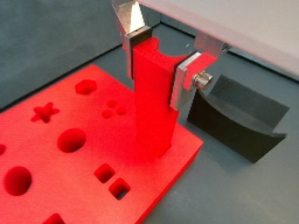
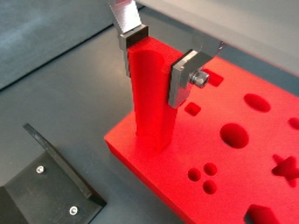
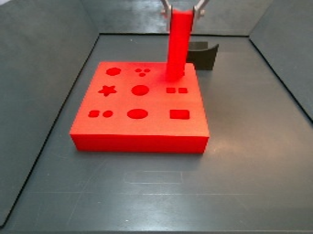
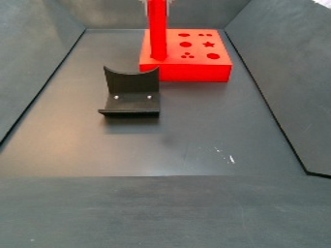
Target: Insert the arch object.
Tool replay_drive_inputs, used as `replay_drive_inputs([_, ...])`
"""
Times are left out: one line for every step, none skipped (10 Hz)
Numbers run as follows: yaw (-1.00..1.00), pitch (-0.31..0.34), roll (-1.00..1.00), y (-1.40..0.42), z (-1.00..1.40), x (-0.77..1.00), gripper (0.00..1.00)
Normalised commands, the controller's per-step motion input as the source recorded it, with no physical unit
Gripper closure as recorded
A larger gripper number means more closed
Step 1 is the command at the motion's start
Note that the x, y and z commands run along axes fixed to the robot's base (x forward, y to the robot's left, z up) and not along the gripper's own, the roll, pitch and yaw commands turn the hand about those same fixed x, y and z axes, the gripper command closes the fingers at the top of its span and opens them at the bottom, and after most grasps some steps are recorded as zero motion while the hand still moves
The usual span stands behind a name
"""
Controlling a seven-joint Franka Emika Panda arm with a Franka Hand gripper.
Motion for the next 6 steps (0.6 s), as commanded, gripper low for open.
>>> replay_drive_inputs([0.0,-0.143,0.11,0.0,-0.91,0.0,1.0])
replay_drive_inputs([0.0,-0.161,0.09,0.0,-0.91,0.0,1.0])
replay_drive_inputs([0.0,-0.17,0.04,0.0,-0.87,0.0,1.0])
replay_drive_inputs([0.0,-0.167,0.02,0.0,-0.78,0.0,1.0])
replay_drive_inputs([0.0,-0.149,0.0,0.0,-0.61,0.05,1.0])
replay_drive_inputs([0.0,0.0,0.0,0.0,0.0,0.0,1.0])
